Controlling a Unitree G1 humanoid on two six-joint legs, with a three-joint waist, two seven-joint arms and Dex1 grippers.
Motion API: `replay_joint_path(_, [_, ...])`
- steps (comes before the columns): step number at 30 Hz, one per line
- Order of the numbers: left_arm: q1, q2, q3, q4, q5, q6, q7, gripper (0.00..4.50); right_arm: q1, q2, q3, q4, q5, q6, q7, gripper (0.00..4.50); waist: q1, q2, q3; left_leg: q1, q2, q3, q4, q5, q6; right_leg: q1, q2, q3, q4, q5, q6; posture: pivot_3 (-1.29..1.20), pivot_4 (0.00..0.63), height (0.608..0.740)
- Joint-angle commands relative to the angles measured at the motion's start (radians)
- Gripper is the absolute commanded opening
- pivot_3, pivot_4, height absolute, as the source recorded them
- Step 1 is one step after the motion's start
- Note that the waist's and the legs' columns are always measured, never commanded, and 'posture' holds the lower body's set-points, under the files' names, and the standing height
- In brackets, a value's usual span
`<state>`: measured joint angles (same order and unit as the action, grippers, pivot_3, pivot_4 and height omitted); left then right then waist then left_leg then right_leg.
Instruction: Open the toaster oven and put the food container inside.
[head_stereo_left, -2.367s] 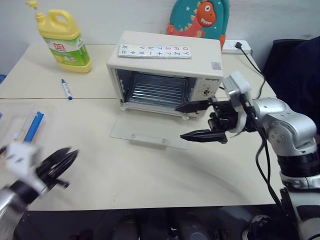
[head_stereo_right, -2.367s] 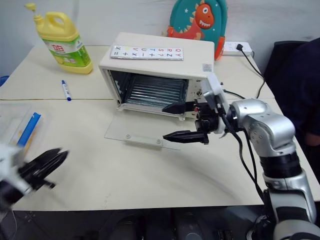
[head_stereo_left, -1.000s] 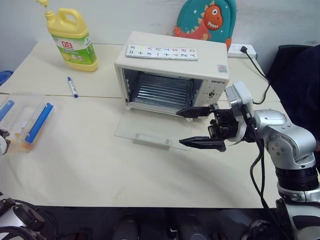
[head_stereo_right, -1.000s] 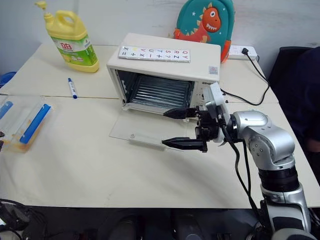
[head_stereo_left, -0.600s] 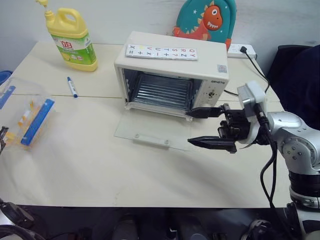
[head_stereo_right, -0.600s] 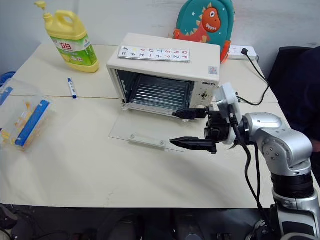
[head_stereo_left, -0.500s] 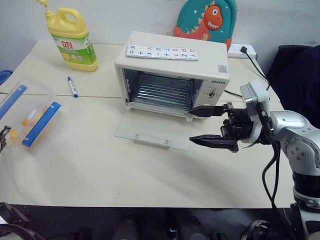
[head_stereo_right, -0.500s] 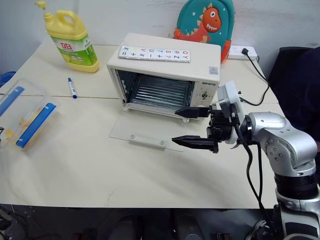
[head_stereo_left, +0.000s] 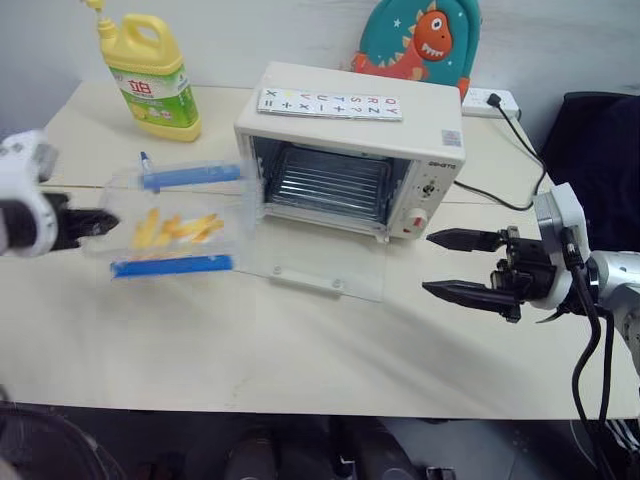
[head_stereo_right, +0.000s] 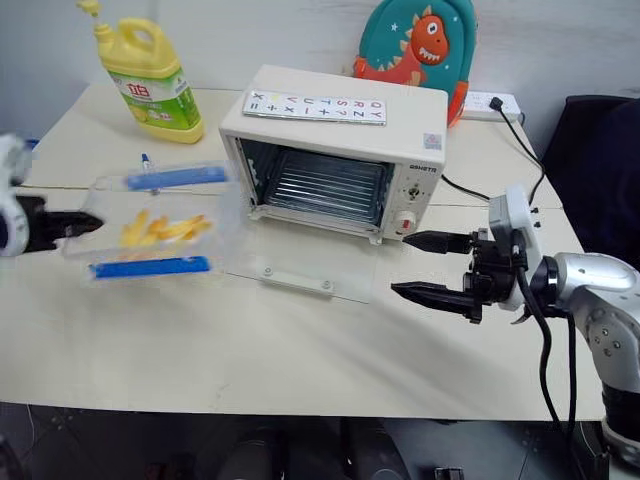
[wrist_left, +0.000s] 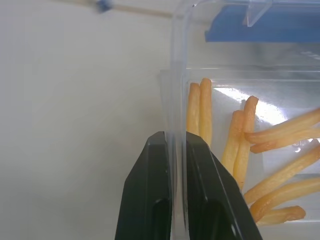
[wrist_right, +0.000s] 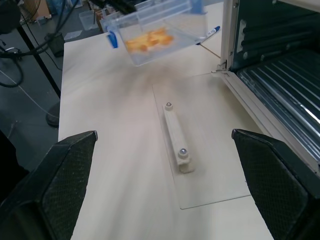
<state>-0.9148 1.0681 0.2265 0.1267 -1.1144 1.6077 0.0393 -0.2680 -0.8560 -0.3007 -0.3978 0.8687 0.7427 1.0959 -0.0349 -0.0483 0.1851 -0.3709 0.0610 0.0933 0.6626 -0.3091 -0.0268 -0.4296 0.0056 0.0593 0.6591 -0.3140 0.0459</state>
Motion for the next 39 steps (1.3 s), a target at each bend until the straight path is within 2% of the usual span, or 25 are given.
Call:
replay_joint_path(1, [-0.114, -0.089, -0.109, -0.008, 0.089, 0.007, -0.01, 0.09, 0.035, 0.006, -0.052, -0.076, 0.04, -0.007, -0.043, 4.5, 0.005, 0.0, 0.0, 0.0, 0.0, 0.0, 0.0, 0.0, 0.0, 0.0, 0.0, 0.0, 0.0, 0.0, 0.0, 0.0, 0.15, 0.74])
replay_joint_path(7, [-0.197, -0.224, -0.252, -0.014, 0.158, 0.007, -0.028, 0.09, 0.11, 0.019, -0.089, -0.15, 0.075, -0.01, -0.124, 4.5, -0.003, 0.001, 0.001, -0.002, 0.001, 0.002, 0.0, 0.002, -0.003, -0.003, 0.002, 0.003, 0.001, 0.0, 0.001, 0.0, 0.15, 0.74])
replay_joint_path(13, [-0.244, -0.361, -0.224, 0.061, 0.254, 0.007, -0.002, 0.09, 0.172, 0.027, -0.105, -0.202, 0.085, -0.025, -0.174, 4.5, 0.005, 0.001, 0.001, -0.001, 0.001, 0.002, 0.002, 0.003, -0.003, -0.003, 0.002, 0.003, 0.002, 0.0, 0.001, 0.0, 0.15, 0.74])
replay_joint_path(19, [-0.257, -0.44, -0.141, 0.075, 0.31, 0.007, 0.004, 2.0, 0.185, 0.015, -0.12, -0.207, 0.085, -0.032, -0.192, 4.5, 0.004, 0.001, 0.001, -0.001, 0.001, 0.002, 0.002, 0.003, -0.003, -0.002, 0.002, 0.003, 0.002, 0.0, 0.001, 0.0, 0.15, 0.74])
replay_joint_path(22, [-0.238, -0.455, -0.058, 0.055, 0.304, 0.007, -0.009, 2.83, 0.182, 0.011, -0.117, -0.201, 0.083, -0.035, -0.196, 4.5, 0.005, 0.001, 0.001, -0.001, 0.001, 0.002, 0.001, 0.003, -0.004, -0.002, 0.002, 0.003, 0.003, 0.0, 0.001, 0.0, 0.15, 0.74])
replay_joint_path(26, [-0.168, -0.472, 0.142, -0.051, 0.21, 0.007, -0.095, 2.83, 0.182, 0.013, -0.106, -0.203, 0.086, -0.03, -0.206, 4.5, 0.003, 0.001, 0.001, 0.0, 0.001, 0.002, 0.001, 0.004, -0.004, -0.002, 0.002, 0.003, 0.003, 0.0, 0.001, 0.0, 0.15, 0.74])
replay_joint_path(30, [-0.064, -0.435, 0.303, -0.191, 0.089, -0.024, -0.267, 2.83, 0.192, 0.014, -0.084, -0.205, 0.103, -0.01, -0.205, 4.5, 0.003, 0.001, 0.001, 0.0, 0.001, 0.002, 0.001, 0.004, -0.006, -0.002, 0.002, 0.003, 0.003, 0.0, 0.001, 0.0, 0.15, 0.74])
replay_joint_path(33, [0.06, -0.352, 0.353, -0.258, 0.007, -0.082, -0.466, 2.87, 0.196, 0.005, -0.055, -0.217, 0.127, 0.006, -0.183, 3.57, 0.0, 0.001, 0.001, 0.001, 0.001, 0.001, 0.001, 0.005, -0.006, -0.001, 0.002, 0.003, 0.004, 0.0, 0.001, 0.0, 0.15, 0.74])
replay_joint_path(34, [0.105, -0.32, 0.351, -0.275, 0.0, -0.115, -0.536, 2.69, 0.197, 0.002, -0.039, -0.223, 0.119, 0.002, -0.174, 3.25, 0.0, 0.002, 0.001, 0.001, 0.001, 0.001, 0.001, 0.005, -0.006, -0.001, 0.002, 0.002, 0.004, 0.0, 0.001, 0.0, 0.15, 0.74])
replay_joint_path(36, [0.296, -0.143, 0.229, -0.334, 0.091, -0.254, -0.789, 2.25, 0.18, 0.016, 0.043, -0.236, 0.084, -0.001, -0.18, 2.53, -0.008, 0.001, 0.001, 0.002, 0.001, 0.001, 0.001, 0.005, -0.007, -0.001, 0.002, 0.002, 0.003, 0.0, 0.001, 0.0, 0.15, 0.74])
replay_joint_path(39, [0.5, 0.035, 0.058, -0.37, 0.277, -0.534, -1.045, 1.31, 0.139, 0.058, 0.155, -0.216, 0.039, -0.009, -0.2, 1.48, -0.019, 0.002, 0.001, 0.003, 0.001, 0.001, -0.001, 0.005, -0.007, 0.0, 0.001, 0.002, 0.002, -0.001, -0.001, 0.0, 0.15, 0.74])
